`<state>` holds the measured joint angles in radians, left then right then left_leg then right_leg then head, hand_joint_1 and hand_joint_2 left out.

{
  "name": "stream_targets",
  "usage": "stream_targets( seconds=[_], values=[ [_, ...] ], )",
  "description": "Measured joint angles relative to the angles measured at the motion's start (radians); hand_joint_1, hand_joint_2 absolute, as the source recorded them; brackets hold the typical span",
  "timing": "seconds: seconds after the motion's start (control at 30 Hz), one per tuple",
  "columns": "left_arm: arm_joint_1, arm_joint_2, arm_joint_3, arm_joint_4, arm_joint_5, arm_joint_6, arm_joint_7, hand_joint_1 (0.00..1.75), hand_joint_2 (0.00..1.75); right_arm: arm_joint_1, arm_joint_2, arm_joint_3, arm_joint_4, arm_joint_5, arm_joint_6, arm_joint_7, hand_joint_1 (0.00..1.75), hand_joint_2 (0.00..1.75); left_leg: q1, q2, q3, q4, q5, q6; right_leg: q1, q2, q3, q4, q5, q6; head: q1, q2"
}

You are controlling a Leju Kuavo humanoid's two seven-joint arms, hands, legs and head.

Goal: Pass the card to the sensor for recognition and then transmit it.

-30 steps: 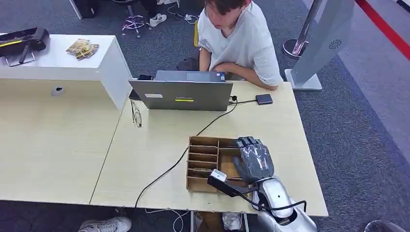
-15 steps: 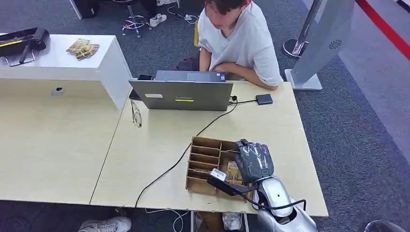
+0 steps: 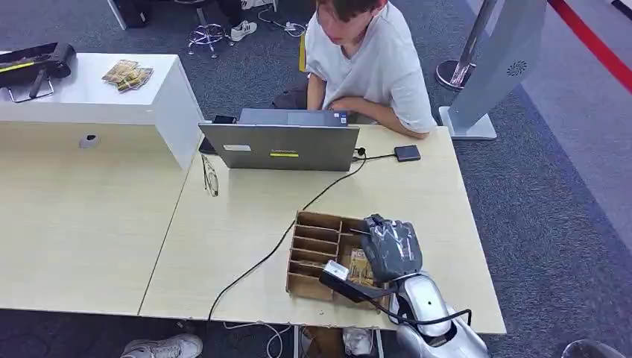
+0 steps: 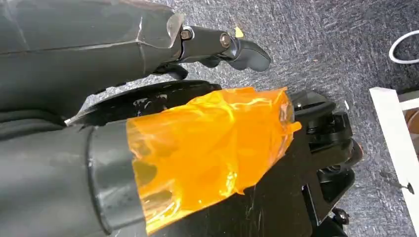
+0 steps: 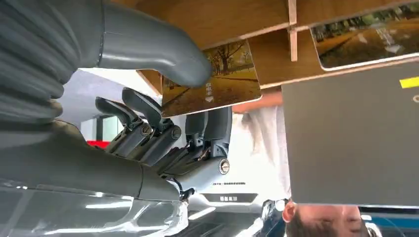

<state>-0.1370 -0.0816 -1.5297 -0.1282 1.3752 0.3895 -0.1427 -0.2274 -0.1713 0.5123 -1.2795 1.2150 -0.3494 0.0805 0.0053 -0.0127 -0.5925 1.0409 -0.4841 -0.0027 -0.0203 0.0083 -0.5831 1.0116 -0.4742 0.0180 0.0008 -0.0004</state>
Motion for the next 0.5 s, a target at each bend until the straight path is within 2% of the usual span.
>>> stream_targets(
  seconds=[0.5],
  values=[
    [0.001,0.0,0.0,0.0,0.017,0.002,-0.012,0.0,0.0,0.002,-0.001,0.0,-0.134,0.019,-0.028,-0.011,1.75,1.75,0.0,0.0,0.0,0.0,0.0,0.0,0.0,0.0,0.0,0.0,0.0,0.0,0.0,0.0]
  ],
)
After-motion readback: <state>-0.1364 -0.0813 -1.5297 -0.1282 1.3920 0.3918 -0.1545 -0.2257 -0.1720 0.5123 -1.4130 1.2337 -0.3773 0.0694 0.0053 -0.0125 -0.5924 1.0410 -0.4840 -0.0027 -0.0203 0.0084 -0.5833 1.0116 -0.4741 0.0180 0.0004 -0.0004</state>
